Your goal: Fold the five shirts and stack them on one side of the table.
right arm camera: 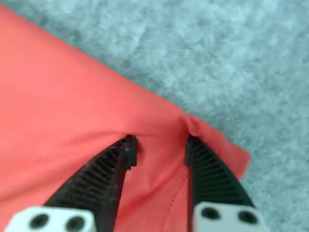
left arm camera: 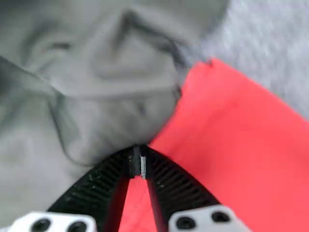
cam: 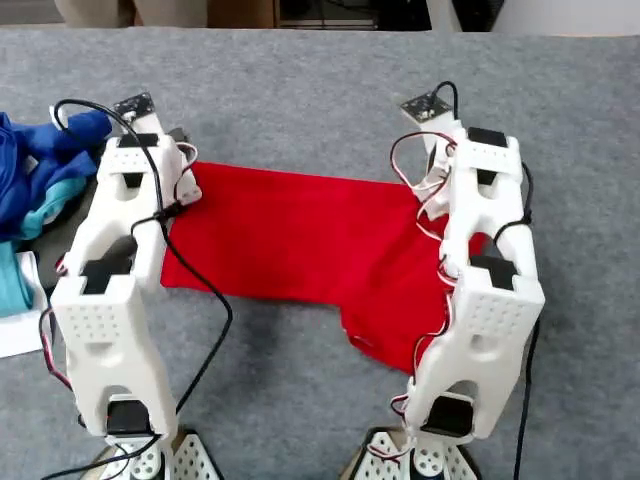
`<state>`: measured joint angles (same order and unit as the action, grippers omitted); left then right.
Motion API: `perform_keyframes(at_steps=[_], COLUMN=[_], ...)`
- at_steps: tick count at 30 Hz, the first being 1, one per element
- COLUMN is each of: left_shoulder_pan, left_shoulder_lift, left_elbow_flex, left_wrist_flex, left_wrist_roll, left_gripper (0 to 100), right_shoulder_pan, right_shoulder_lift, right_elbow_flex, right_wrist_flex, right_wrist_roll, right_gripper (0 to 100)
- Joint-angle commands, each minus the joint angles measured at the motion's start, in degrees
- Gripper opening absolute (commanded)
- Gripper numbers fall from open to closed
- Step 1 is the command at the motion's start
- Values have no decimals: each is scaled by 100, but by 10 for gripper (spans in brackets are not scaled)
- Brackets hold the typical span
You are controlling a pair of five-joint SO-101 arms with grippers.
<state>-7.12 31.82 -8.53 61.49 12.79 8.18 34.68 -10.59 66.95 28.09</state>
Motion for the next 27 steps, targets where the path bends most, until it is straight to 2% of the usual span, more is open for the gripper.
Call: perform_keyframes(at_steps=[1, 4, 11, 19, 27], left_shoulder_pan=[-149, -149, -149, -149, -132], left_shoulder_lift=[180, 163, 154, 127, 180], left_elbow_flex=[-527, -519, -607, -1266, -1275], left_wrist_flex=[35, 35, 35, 18, -18], left_wrist_roll=[105, 105, 70, 105, 105], left_gripper=[20, 20, 20, 20, 20], right_shoulder_pan=[215, 207, 198, 180, 163], right_shoulder_lift=[13, -4, -4, 13, 13], right_elbow_flex=[-303, -303, -470, -1007, -1323], right_wrist_flex=[-114, -158, -316, -352, -360], right_wrist_roll=[-44, -44, -44, -53, -44], right_gripper=[77, 2, 16, 16, 16])
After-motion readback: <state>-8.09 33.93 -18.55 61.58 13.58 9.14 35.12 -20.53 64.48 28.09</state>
